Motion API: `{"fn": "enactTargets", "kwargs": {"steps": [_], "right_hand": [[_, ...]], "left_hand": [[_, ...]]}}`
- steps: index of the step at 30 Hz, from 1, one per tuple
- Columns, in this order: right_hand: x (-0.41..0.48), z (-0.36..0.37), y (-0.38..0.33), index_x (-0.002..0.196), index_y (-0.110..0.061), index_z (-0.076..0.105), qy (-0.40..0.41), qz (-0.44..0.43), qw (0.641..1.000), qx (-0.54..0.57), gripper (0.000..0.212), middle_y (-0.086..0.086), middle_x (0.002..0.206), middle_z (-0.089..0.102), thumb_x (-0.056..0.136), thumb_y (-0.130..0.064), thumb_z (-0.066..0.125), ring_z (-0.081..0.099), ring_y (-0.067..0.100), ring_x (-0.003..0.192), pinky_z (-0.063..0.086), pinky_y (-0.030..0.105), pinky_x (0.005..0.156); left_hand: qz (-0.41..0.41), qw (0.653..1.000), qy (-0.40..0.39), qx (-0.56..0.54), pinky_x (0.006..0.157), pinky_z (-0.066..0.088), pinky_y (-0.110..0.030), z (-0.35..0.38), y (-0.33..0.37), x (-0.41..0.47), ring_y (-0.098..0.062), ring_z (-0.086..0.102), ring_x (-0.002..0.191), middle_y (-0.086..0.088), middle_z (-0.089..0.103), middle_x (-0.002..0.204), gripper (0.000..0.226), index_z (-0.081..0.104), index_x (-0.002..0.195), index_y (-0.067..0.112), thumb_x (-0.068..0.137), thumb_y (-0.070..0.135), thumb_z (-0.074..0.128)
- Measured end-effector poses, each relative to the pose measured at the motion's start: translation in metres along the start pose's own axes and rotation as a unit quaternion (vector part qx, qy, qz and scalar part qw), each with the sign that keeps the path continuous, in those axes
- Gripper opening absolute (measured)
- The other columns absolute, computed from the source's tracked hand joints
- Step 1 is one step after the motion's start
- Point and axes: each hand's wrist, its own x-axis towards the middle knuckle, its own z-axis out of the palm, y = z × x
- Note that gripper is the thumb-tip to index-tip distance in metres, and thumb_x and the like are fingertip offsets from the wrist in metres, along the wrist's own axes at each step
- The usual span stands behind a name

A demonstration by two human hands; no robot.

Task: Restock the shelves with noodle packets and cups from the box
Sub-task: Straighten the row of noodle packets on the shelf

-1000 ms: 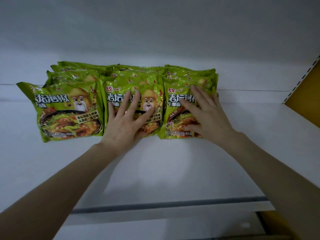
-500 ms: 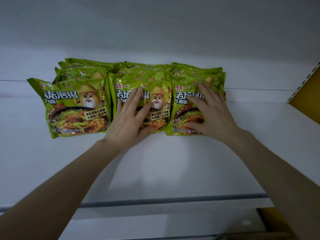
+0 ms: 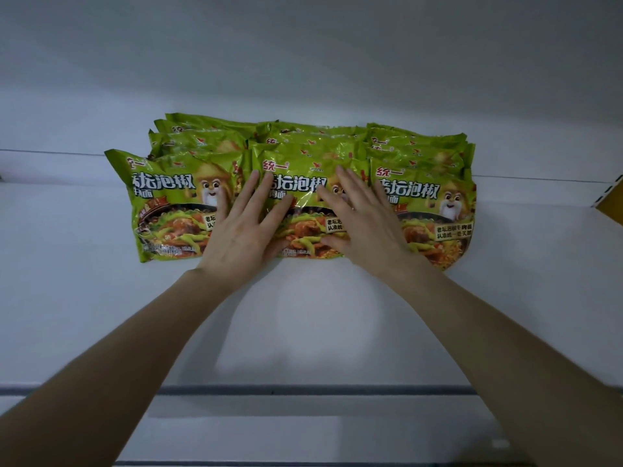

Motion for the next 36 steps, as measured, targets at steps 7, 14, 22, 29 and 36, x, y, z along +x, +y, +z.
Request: {"fn": "enactTargets", "kwargs": {"steps": [7,14,22,29,36], "right_hand": [[0.007,-0.005,-0.028,0.142,-0.016,0.036,0.043,-0.037,0.998,-0.004,0.083,0.021,0.152,0.020,0.072,-0.040,0.074,0.019,0.035,0.142,0.005,0.048,0.110],[0.019,0.004,-0.044,0.145,-0.018,0.026,0.001,-0.026,1.000,0.006,0.082,0.012,0.157,0.006,0.078,-0.032,0.070,0.003,0.027,0.146,0.007,0.048,0.115],[0.019,0.002,-0.047,0.148,-0.021,0.018,-0.027,-0.008,1.000,0.001,0.081,0.008,0.158,-0.005,0.083,-0.033,0.065,-0.006,0.023,0.146,0.001,0.043,0.116],[0.020,0.002,-0.050,0.148,-0.022,0.017,-0.030,0.000,1.000,-0.003,0.079,0.008,0.157,-0.007,0.085,-0.034,0.063,-0.008,0.022,0.145,0.000,0.044,0.116],[0.019,0.003,-0.050,0.147,-0.021,0.019,-0.024,0.002,1.000,0.007,0.078,0.008,0.157,-0.005,0.085,-0.032,0.063,-0.007,0.023,0.146,-0.001,0.044,0.115]], "left_hand": [[-0.088,0.996,0.010,0.016,0.095,0.017,-0.074,-0.019,-0.044,-0.035,-0.038,0.019,0.137,-0.026,0.026,0.147,0.076,0.033,0.137,0.021,0.074,0.036,0.072],[-0.089,0.995,-0.050,-0.016,0.090,0.021,-0.077,-0.015,-0.061,-0.030,-0.043,0.015,0.137,-0.026,0.021,0.149,0.089,0.028,0.136,0.026,0.065,0.025,0.081],[-0.069,0.995,-0.037,-0.057,0.094,0.021,-0.073,-0.023,-0.069,-0.038,-0.038,0.014,0.138,-0.025,0.020,0.150,0.089,0.031,0.136,0.022,0.064,0.030,0.083],[-0.111,0.993,-0.037,-0.031,0.089,0.029,-0.075,-0.027,-0.082,-0.047,-0.054,0.013,0.134,-0.031,0.018,0.148,0.093,0.032,0.137,0.024,0.060,0.038,0.082],[-0.118,0.991,-0.022,-0.064,0.100,0.024,-0.067,-0.020,-0.081,-0.045,-0.056,0.011,0.133,-0.033,0.015,0.148,0.090,0.039,0.137,0.018,0.060,0.028,0.085]]}}
